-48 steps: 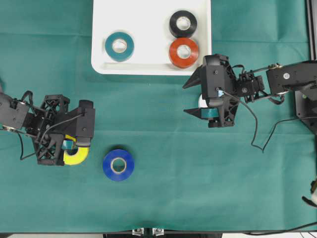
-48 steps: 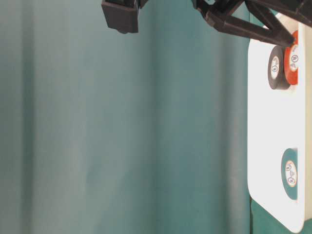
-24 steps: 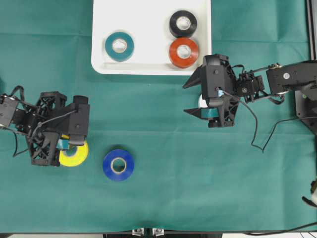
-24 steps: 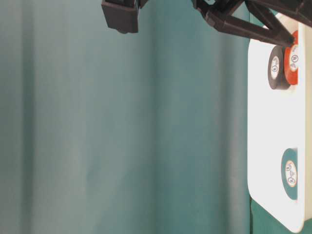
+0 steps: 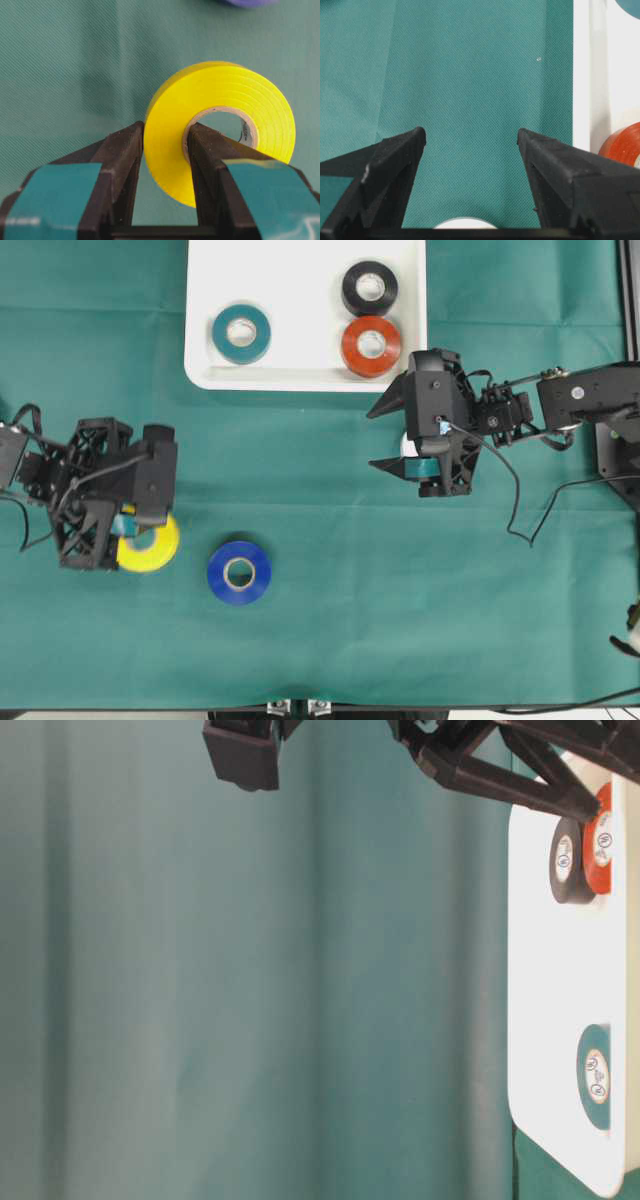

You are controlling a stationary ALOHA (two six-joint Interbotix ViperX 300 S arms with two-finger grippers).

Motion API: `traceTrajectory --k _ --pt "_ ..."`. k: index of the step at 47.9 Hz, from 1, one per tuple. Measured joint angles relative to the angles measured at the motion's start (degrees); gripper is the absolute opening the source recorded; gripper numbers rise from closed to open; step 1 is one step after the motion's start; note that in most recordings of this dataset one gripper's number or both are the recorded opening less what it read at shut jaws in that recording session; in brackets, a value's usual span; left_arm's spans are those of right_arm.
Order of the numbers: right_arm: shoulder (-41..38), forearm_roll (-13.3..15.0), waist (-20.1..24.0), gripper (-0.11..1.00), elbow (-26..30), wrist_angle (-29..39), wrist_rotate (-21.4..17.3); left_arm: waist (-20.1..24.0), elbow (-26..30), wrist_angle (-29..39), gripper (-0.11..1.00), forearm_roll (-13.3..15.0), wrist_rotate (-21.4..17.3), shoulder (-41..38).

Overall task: Put the tape alternately from left to right into the white case.
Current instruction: 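Lift the yellow tape with the left gripper and lower it into the tray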

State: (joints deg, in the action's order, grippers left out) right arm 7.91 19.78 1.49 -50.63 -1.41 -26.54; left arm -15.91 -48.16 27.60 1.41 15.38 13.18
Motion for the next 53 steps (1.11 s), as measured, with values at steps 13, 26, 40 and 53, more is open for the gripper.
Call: traceTrajectory --k 13,26,40,53 --pt "0.00 0.00 0.00 0.82 0.00 -0.09 0.00 7.56 0.09 -4.57 -0.03 -0.09 -0.44 2.02" --pt "0.00 0.00 -0.18 0.82 0.00 -0.09 0.00 16.96 1.14 -9.93 -0.03 -0.09 -7.73 2.46" --pt "0.00 0.00 0.00 0.82 0.00 0.00 0.00 23.55 4.75 -15.73 -0.03 -0.18 -20.83 -0.97" --pt "0.00 0.00 0.00 0.82 0.00 -0.09 0.00 27.86 9.05 -19.34 -0.03 -0.18 -28.04 -7.21"
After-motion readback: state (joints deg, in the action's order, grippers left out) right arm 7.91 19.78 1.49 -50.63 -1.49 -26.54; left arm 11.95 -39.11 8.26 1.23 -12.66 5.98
